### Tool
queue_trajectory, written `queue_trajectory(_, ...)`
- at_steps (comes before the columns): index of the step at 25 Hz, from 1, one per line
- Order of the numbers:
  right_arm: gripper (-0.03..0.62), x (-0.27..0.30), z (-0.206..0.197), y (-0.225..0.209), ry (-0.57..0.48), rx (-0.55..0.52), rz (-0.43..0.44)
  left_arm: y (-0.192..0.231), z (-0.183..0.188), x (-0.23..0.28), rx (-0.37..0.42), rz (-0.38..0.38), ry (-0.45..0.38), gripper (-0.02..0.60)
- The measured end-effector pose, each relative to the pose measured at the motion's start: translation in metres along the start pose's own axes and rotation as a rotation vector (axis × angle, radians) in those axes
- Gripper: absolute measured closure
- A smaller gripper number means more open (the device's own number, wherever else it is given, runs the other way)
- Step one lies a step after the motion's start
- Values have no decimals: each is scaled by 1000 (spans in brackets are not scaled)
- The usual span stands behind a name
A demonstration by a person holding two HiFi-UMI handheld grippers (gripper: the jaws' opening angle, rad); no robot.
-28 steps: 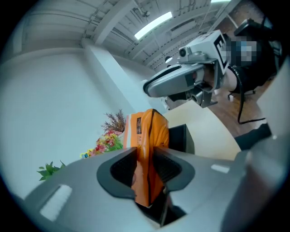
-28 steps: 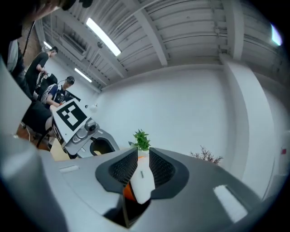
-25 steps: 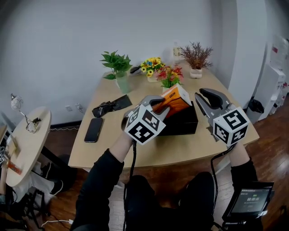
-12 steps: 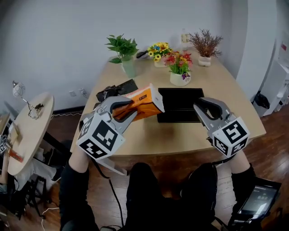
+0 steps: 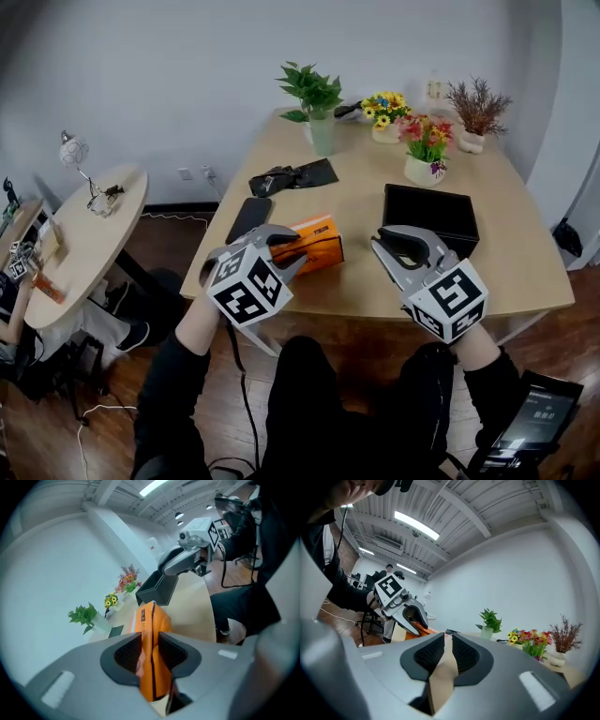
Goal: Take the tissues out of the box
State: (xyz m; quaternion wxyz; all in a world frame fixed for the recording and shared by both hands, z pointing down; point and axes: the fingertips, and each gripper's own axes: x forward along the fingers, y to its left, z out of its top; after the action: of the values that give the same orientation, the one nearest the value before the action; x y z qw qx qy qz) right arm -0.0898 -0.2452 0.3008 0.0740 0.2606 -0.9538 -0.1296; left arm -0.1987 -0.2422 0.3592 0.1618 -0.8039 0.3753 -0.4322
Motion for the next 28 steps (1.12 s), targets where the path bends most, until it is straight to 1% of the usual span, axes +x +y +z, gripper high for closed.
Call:
queue_trajectory(2,537,15,7,14,-21,8,35,7,-2,3,-44,40,-46,494)
queue_trajectory(5,534,33,11,29,-23,10,64,23,4,-3,-118,150,-151,488)
queue_trajectory(6,532,38,11,33,-22,14,69,28,8,-9,-156,185,-198,469)
queue_trajectory(7,533,42,11,35,-23,20,72,34,13,-19,-202,224,-252,450)
queue_trajectory(9,531,48,12,36,-31,38,66,47,24,-47,-314,314,-379,449)
queue_trajectory(11,533,51,14,32,-45,58,45,55,35,-80,-456,381,-532,449)
queue_trajectory(13,532,51,18,26,-64,85,14,53,44,-104,-591,398,-668,449)
queue_trajectory(15,533,46,23,20,-92,117,-21,45,49,-114,-676,382,-745,451)
queue_trajectory(17,536,35,30,12,-138,138,-65,35,54,-112,-724,367,-782,453)
queue_trajectory(19,536,19,35,-1,-189,144,-122,26,59,-104,-759,369,-801,454)
queue_trajectory(23,539,-26,41,-33,-253,106,-279,11,71,-83,-809,376,-808,457)
queue_trajectory(26,539,-69,41,-57,-275,77,-416,4,82,-70,-809,382,-805,459)
queue_trajectory(28,539,-99,37,-72,-288,85,-496,3,91,-65,-798,400,-807,462)
